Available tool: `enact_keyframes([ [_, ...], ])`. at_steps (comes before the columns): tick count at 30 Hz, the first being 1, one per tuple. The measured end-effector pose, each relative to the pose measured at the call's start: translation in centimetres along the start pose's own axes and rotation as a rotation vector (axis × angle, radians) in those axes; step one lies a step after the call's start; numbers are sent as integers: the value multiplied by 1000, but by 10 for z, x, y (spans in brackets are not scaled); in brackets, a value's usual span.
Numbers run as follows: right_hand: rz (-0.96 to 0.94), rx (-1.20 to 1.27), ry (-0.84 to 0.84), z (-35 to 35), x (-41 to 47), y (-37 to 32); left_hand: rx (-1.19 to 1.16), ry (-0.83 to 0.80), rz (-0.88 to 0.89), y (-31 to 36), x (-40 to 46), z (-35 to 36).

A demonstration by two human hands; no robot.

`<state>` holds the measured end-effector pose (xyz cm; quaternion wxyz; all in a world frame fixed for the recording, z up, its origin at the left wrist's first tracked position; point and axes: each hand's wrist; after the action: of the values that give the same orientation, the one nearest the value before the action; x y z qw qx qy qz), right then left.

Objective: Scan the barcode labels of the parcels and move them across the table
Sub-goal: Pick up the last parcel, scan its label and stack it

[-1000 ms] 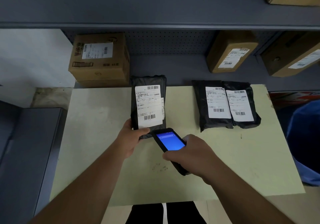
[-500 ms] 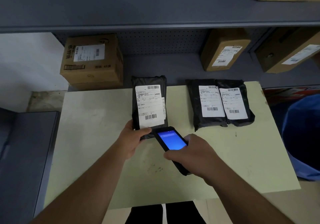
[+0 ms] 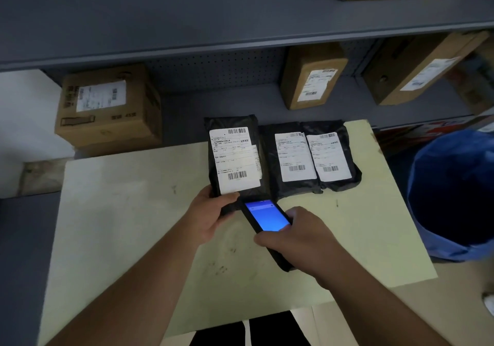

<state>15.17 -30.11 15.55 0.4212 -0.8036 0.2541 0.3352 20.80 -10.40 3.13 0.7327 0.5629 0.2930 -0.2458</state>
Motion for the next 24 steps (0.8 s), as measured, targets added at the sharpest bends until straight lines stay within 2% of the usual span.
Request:
enact_keyframes([
  [6,2,44,40,-34,1,12,4,-14,-53,6,6,48],
  [16,-7,93,133,-83,6,34,132,-98,-2,0,29,128],
  [24,18,158,180,-111,13,54,177,-70,-25,-8,49,176],
])
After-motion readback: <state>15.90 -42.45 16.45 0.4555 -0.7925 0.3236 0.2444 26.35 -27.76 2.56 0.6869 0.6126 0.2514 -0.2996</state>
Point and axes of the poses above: each hand's wrist, its own x-axis towards the middle knuckle, its own z-axis out of the palm, y = z × x, and after that the axes turned 2 degrees about z, right-handed
